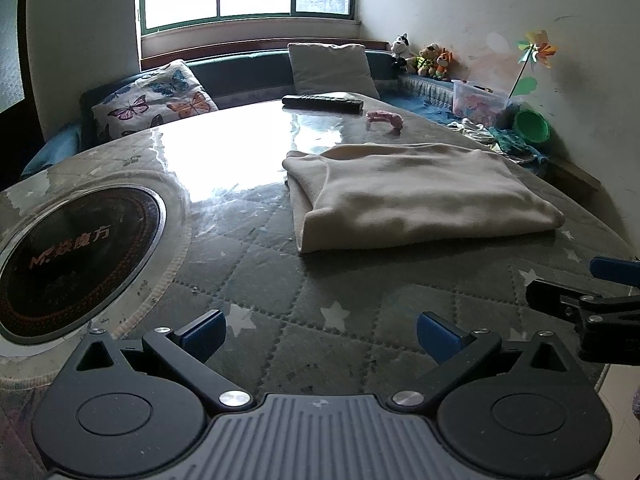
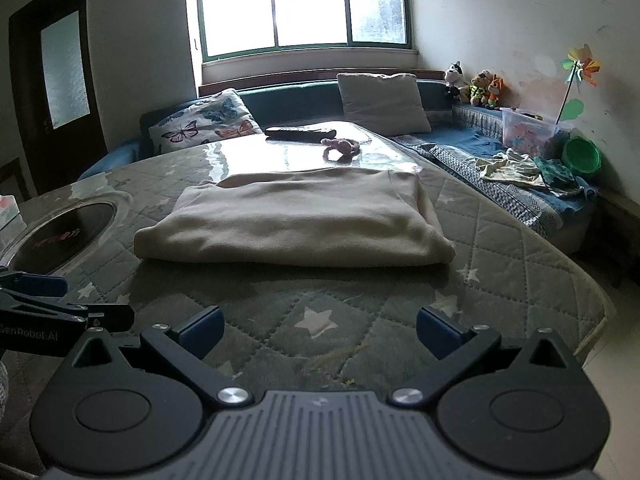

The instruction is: Fold clothes

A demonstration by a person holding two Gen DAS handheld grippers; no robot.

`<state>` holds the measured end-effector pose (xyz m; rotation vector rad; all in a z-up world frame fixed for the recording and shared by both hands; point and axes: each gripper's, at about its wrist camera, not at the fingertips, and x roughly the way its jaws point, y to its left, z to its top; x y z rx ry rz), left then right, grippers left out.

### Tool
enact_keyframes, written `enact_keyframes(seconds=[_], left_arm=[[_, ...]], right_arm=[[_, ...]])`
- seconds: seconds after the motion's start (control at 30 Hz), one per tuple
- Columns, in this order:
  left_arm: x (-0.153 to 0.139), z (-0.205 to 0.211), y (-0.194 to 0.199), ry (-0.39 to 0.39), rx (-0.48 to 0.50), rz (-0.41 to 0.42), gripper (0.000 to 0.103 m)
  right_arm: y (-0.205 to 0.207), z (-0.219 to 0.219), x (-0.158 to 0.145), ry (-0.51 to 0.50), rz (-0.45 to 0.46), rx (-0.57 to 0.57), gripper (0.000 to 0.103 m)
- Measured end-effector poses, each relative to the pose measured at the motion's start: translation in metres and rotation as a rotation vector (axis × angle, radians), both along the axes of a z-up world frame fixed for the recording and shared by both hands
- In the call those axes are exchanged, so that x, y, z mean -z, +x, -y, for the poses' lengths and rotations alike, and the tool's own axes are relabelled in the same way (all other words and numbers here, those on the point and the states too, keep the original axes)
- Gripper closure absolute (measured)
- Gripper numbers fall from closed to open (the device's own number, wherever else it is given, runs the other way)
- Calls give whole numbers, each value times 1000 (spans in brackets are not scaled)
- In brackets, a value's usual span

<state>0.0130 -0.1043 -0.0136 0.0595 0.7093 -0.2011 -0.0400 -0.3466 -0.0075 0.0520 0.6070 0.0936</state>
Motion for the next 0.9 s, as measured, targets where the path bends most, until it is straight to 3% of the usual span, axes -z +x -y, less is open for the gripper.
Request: enact_keyframes(seconds=[0.9], left_arm=[[-10, 10, -19, 9, 30, 45, 0]], right_arm=[[-16, 4, -9, 11, 30, 8, 0]])
